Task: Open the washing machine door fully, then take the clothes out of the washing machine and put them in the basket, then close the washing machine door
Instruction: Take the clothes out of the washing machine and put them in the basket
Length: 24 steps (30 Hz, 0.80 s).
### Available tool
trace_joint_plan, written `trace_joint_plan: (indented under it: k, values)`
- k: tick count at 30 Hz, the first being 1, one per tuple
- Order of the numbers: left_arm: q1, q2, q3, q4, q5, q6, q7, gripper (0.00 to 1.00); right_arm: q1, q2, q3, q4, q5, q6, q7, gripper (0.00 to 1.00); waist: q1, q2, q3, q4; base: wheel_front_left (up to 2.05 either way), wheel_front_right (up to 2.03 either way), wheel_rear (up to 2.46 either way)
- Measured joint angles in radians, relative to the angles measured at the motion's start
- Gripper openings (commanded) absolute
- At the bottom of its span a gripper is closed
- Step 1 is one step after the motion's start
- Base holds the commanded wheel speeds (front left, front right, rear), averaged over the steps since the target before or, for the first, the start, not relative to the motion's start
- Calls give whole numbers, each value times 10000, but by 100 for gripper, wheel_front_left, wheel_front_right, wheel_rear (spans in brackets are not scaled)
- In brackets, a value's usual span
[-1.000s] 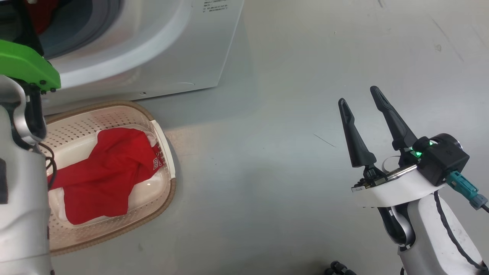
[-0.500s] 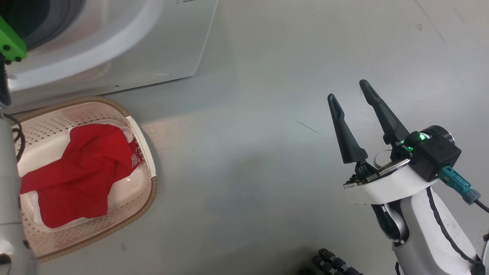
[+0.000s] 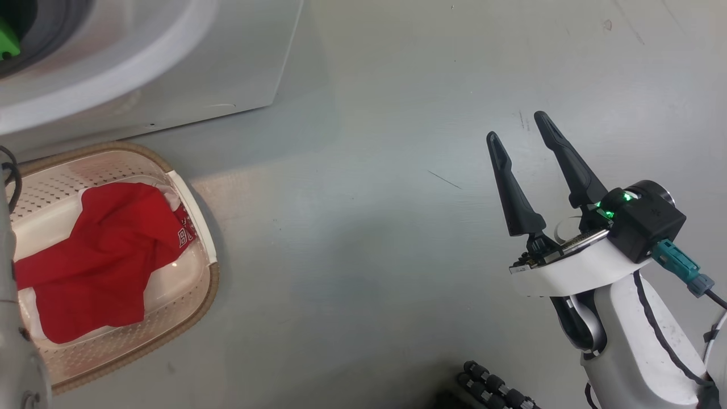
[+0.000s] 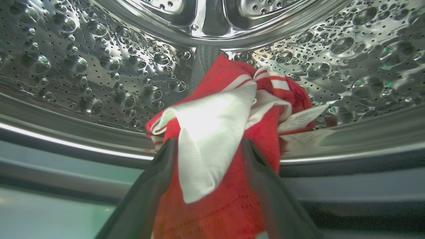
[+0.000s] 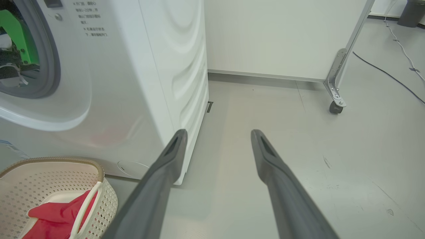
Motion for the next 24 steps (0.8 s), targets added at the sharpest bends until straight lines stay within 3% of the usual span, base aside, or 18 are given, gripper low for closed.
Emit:
trace_joint_plan:
  k: [5,7,24]
  values:
    - [-244,8,-27,316,-2,2,6,100,-29,48,2,13,0,0,0,100,0,0,27,-46,0,0,0]
    - [-348,12,-46,447,-2,2,33,0,-58,61,2,21,0,-2,0,100,0,0,32,-58,0,0,0]
    - [-665,-65,-86,1302,-17,-19,-629,0,-175,77,-161,171,-2,0,0,100,0,0,-77,-8,0,0,0]
